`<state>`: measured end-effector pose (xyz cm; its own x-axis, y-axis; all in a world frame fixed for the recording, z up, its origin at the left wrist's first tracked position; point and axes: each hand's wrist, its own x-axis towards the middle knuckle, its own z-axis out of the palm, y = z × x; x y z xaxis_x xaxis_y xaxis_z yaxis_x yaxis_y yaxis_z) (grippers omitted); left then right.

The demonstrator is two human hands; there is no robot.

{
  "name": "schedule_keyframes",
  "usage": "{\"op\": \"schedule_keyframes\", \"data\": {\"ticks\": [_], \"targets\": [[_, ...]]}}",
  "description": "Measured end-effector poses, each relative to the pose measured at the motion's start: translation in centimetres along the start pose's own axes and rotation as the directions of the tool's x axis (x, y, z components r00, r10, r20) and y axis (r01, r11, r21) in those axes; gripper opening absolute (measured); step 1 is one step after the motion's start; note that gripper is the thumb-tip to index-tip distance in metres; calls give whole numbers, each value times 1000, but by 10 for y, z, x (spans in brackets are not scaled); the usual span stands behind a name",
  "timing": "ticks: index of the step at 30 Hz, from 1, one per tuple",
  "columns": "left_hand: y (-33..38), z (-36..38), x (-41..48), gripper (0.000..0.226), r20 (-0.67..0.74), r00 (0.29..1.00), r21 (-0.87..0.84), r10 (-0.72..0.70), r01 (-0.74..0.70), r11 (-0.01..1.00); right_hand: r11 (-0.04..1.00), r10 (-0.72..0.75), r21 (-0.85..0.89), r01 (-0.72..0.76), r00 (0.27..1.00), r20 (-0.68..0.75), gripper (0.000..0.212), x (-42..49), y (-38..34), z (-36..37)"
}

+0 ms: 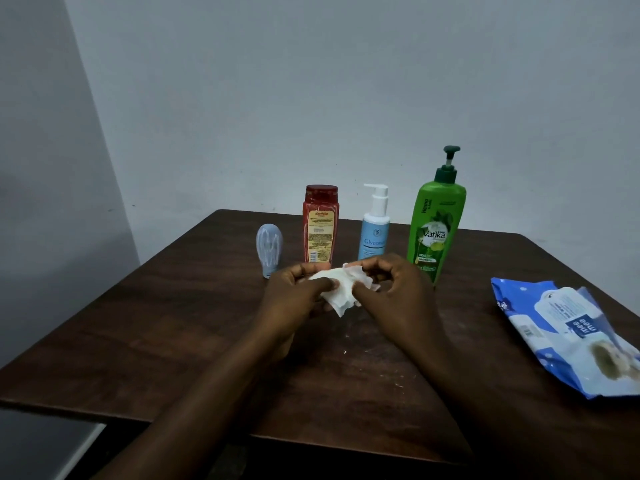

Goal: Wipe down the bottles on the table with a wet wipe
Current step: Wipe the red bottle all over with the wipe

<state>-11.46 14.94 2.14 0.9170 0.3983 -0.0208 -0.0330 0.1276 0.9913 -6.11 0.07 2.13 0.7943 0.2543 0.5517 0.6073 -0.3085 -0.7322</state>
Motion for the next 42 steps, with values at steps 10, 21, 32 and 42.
{"op": "schedule_keyframes", "data": {"ticks": [10, 21, 32, 42], "targets": [[21, -5, 21, 40, 215, 967, 300, 138, -199, 933, 826, 385, 384, -412, 911, 149, 41, 16, 18, 7], [97, -17, 84, 24, 147, 863, 543, 484, -479, 689, 720, 422, 486, -496, 868, 260, 20, 18, 20, 3], [83, -11, 134, 52, 134, 906, 640, 402, -389, 663, 711, 424, 495, -499, 866, 264, 19, 18, 22, -4], [82, -8, 105, 26, 179, 919, 546, 351, -390, 742, 737, 429, 454, -501, 866, 258, 22, 19, 23, -28]]}}
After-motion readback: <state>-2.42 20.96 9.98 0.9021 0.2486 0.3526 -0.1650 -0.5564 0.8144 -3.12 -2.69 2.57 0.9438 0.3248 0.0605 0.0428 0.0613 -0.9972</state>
